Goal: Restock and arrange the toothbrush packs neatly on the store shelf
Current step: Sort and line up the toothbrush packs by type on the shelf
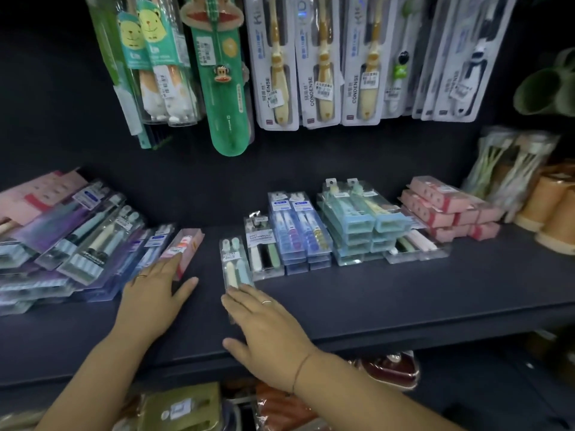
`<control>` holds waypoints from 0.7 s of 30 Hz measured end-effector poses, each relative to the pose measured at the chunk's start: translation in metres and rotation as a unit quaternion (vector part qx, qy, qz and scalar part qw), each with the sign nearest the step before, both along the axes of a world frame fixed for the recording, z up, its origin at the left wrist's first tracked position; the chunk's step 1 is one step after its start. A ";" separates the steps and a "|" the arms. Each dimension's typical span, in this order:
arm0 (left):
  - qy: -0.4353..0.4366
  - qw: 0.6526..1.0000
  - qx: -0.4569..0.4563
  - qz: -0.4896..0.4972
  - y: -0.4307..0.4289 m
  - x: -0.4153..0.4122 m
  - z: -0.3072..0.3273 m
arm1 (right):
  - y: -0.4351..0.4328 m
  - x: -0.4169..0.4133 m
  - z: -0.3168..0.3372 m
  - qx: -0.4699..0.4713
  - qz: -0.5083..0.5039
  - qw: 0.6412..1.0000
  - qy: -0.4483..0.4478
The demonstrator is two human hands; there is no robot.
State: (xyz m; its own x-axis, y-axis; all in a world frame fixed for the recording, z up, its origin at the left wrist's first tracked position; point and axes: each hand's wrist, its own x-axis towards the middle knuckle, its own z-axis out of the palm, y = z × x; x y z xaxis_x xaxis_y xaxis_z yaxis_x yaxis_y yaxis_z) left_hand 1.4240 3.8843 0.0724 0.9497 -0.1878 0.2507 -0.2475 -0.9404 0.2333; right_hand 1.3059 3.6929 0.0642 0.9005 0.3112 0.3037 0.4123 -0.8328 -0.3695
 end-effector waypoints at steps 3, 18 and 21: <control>0.003 0.999 -0.032 0.006 0.001 -0.019 0.011 | -0.018 -0.031 -0.003 0.085 -0.006 0.996 -0.004; 0.058 0.987 -0.148 -0.029 0.008 -0.047 0.004 | -0.022 -0.042 0.006 0.079 -0.117 0.989 0.046; 0.050 0.987 -0.152 -0.022 0.011 -0.041 0.004 | 0.001 -0.020 0.013 0.026 -0.081 0.995 0.045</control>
State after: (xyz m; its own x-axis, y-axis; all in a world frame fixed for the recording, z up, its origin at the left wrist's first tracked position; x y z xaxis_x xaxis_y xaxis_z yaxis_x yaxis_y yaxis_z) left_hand 1.3829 3.8956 0.0763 0.9650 -0.1601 0.2077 -0.2485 -0.8116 0.5288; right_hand 1.2857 3.6935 0.0774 0.9617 0.1462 0.2316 0.2381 -0.8645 -0.4427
